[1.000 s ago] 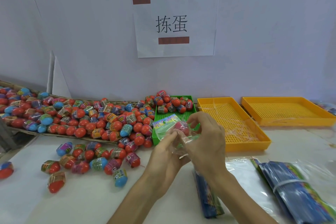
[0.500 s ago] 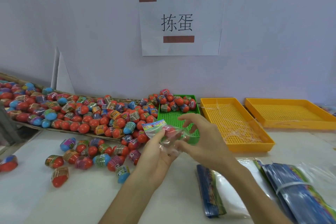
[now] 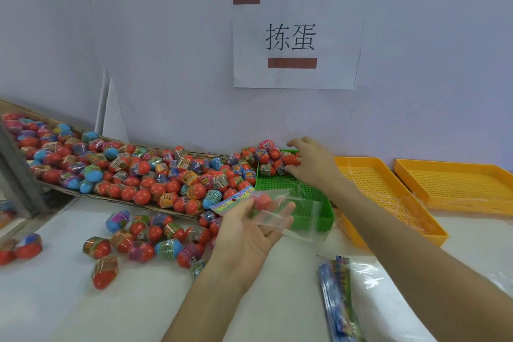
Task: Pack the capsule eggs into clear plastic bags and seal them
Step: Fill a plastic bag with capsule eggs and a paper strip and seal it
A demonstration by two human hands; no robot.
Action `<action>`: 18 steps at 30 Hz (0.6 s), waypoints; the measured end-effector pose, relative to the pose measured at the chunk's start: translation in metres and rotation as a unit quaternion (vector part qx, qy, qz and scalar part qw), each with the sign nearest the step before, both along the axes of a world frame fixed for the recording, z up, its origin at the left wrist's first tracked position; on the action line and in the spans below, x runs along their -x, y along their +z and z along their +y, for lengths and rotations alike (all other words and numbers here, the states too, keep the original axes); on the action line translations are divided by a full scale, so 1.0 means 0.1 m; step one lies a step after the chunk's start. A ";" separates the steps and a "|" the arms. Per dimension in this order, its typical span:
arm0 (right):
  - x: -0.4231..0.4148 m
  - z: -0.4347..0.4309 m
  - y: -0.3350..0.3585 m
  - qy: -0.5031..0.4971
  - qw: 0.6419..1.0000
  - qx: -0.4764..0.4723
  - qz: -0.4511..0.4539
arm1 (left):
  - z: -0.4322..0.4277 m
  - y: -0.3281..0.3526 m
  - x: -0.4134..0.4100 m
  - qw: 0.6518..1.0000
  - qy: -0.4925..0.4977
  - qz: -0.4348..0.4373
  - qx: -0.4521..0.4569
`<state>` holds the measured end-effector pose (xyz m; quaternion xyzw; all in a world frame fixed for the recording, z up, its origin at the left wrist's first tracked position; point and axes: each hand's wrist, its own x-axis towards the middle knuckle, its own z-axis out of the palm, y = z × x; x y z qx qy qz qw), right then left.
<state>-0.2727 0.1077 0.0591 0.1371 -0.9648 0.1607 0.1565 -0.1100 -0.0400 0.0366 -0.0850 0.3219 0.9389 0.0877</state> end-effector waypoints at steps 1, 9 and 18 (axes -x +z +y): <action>0.09 -0.03 -0.03 -0.003 1.000 -0.014 0.003 | -0.01 0.00 0.01 1.000 0.001 0.001 -0.008; -0.22 0.03 0.02 -0.008 0.965 0.257 0.052 | -0.03 0.03 0.01 1.000 0.001 -0.004 -0.031; -1.66 0.36 0.12 0.152 0.880 0.438 0.102 | -0.03 0.06 -0.04 1.000 -0.011 0.018 -0.018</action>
